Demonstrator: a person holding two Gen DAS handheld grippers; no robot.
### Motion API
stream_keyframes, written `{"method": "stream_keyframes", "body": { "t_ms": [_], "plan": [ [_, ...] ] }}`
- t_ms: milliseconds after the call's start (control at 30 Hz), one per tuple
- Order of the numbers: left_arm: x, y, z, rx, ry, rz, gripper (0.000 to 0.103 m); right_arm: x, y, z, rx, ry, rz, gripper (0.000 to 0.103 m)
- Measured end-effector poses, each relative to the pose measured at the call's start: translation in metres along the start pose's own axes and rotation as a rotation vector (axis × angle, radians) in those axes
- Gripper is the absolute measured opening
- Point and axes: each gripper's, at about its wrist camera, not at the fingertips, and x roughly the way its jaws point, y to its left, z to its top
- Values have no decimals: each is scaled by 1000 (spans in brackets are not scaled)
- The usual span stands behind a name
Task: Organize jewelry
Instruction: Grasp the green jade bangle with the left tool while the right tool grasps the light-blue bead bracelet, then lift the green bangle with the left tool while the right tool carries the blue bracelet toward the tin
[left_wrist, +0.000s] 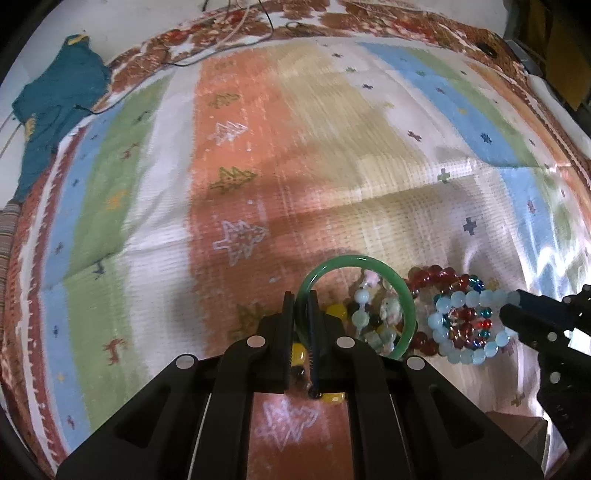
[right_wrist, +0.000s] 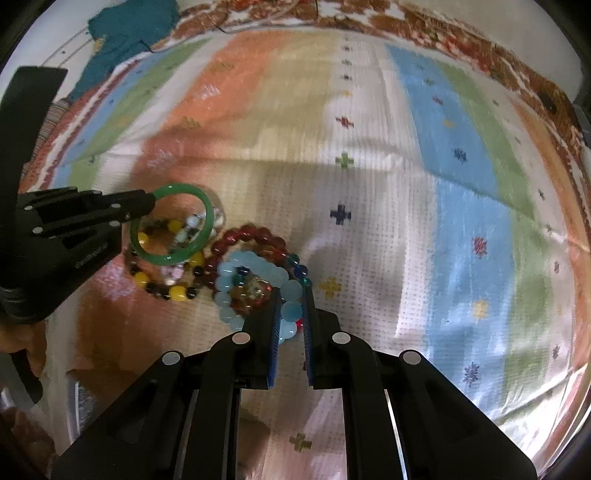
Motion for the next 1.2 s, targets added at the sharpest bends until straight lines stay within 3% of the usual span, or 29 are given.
{"method": "stream_keyframes", "body": {
  "t_ms": [333, 667, 800, 1200],
  "plan": [
    [-56, 6, -12, -43, -76, -9, 7, -49, 5, 4, -13, -153, -1, 12],
    [-101, 3, -33, -54, -143, -39, 7, -77, 9, -11, -23, -229, 24, 12],
    [-118, -1, -43, -51, -172, -51, 7, -91, 9, -18, -5, -276, 78, 12],
    [-156, -9, -76, -44, -227, -64, 7, -126, 25, -47, -52, -345, 73, 12]
  ]
}}
